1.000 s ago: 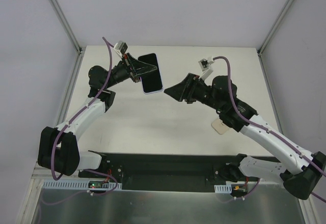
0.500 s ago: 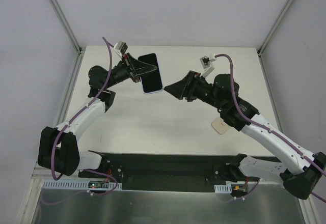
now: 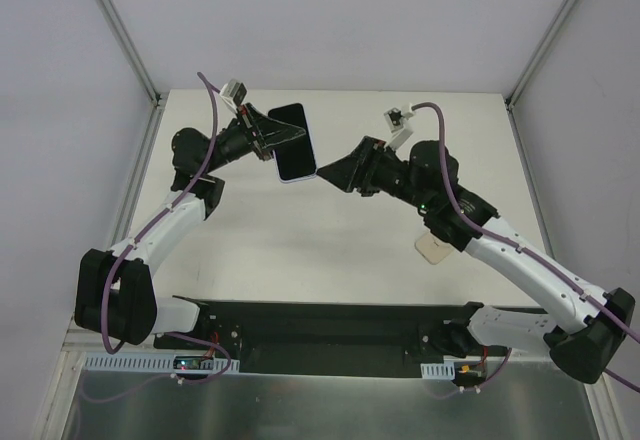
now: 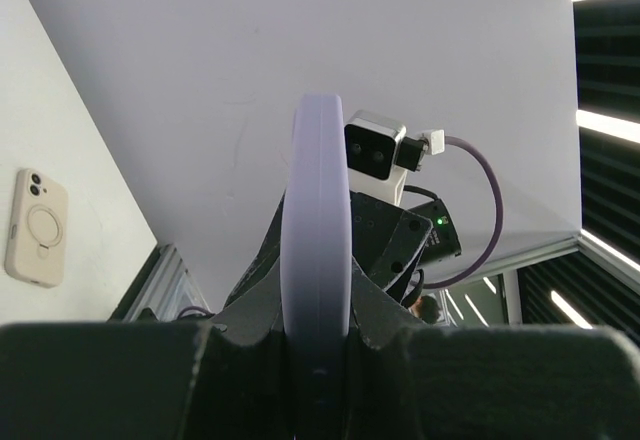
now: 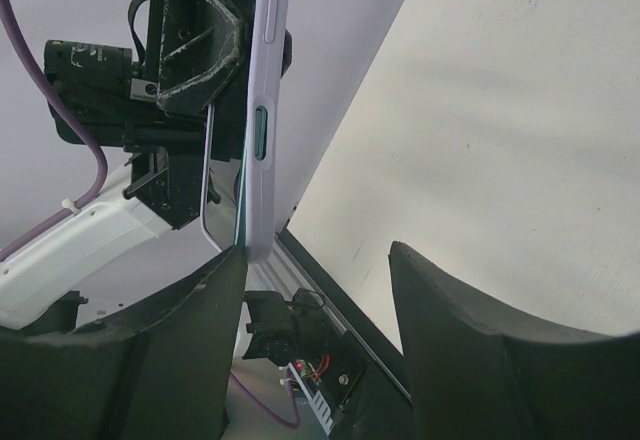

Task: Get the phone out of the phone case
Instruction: Remove the phone case from the phone.

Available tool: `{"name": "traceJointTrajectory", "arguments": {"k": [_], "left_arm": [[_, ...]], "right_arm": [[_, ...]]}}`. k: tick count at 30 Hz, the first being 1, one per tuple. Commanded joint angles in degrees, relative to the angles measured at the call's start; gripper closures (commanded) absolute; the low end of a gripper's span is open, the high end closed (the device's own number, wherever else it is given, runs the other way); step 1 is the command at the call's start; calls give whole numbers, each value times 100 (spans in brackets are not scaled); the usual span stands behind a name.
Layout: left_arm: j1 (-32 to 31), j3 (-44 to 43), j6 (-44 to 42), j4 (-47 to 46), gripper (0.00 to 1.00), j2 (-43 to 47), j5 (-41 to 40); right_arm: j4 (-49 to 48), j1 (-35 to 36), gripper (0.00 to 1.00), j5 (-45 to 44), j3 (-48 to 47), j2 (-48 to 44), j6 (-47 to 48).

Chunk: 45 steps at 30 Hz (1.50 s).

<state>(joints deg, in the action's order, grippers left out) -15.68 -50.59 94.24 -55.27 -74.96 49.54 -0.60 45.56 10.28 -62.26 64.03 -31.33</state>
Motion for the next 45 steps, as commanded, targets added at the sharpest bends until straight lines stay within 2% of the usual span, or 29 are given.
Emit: {"name": "traceJointTrajectory", "arguments": {"k": [1,11,17,23,24,28,31,36,41,45], "left_arm": [[-14,-127,104,-573,100,245,21],[13,-144,139,-556,100,359,47],[13,-109,147,-547,100,368,65],[13,14,165,-599,100,385,65],[13,40,183,-626,100,394,65],[-22,207,192,-652,100,368,65],[-49,277,148,-652,100,342,56],[-128,287,-45,-486,100,368,65],[-268,277,-318,-248,100,447,38],[-277,409,-493,-46,100,605,-49]], "right_arm": [[216,-12,39,-219,-278,259,75],[500,-21,40,-448,-366,830,4],[69,-144,40,-45,-419,1068,-171],[-2010,-390,36,1148,142,1322,-1083],[-2754,-451,36,1273,222,1375,-1260],[-3727,-443,36,1643,206,1796,-1919],[-3693,-364,37,1723,-31,1964,-1894],[-3095,-197,39,1837,-523,2218,-1639],[-3086,-249,41,1960,-823,2491,-1753],[-3358,-442,43,2004,-736,2536,-2191]]}}
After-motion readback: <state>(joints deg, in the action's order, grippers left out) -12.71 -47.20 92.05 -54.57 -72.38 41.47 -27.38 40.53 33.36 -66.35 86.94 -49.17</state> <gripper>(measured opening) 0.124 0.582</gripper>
